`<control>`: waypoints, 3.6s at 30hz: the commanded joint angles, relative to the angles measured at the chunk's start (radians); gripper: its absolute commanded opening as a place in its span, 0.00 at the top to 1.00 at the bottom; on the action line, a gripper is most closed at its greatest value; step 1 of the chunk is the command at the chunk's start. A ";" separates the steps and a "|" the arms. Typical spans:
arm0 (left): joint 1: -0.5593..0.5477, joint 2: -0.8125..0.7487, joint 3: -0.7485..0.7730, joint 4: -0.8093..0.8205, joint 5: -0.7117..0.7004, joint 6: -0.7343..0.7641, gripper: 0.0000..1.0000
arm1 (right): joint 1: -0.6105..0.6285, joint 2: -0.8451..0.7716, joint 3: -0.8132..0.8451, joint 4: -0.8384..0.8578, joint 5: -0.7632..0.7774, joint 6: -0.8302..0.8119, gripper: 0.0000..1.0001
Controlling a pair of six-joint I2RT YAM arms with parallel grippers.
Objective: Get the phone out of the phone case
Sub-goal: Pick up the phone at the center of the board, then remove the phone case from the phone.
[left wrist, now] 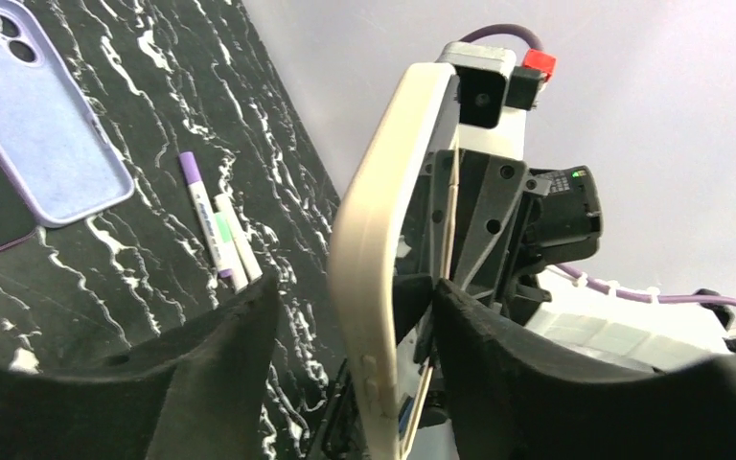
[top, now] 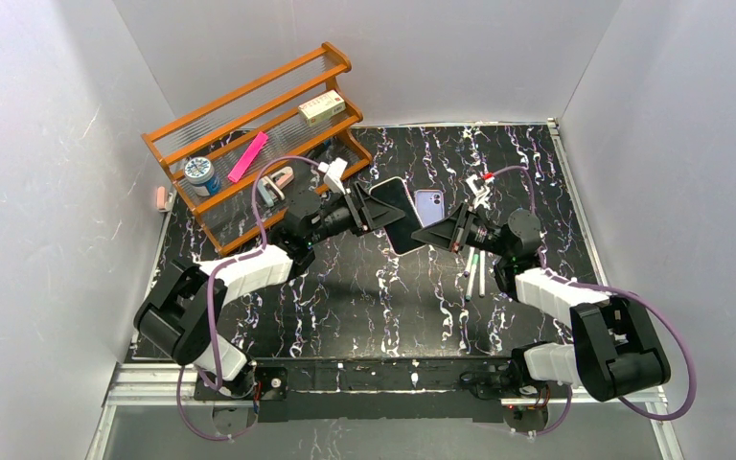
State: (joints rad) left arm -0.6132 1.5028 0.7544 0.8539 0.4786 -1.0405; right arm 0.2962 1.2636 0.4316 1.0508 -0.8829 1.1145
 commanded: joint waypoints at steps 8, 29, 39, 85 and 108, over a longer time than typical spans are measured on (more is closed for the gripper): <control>-0.005 -0.061 -0.023 0.063 -0.056 -0.038 1.00 | 0.047 -0.051 0.064 -0.006 0.068 -0.089 0.78; -0.005 -0.219 -0.163 0.100 -0.387 -0.199 1.00 | 0.296 -0.081 -0.092 0.144 0.429 -0.121 0.35; -0.005 -0.249 -0.194 0.146 -0.429 -0.241 1.00 | 0.375 0.003 -0.076 0.208 0.457 -0.111 0.36; -0.020 -0.281 -0.253 0.210 -0.390 -0.476 1.00 | 0.395 0.132 -0.086 0.438 0.556 -0.273 0.86; -0.020 -0.279 -0.265 0.209 -0.409 -0.406 1.00 | 0.394 0.090 -0.084 0.501 0.518 -0.217 0.50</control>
State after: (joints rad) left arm -0.6304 1.2549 0.4812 0.9932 0.0650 -1.4643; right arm 0.6937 1.3743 0.3309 1.4536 -0.3870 0.8852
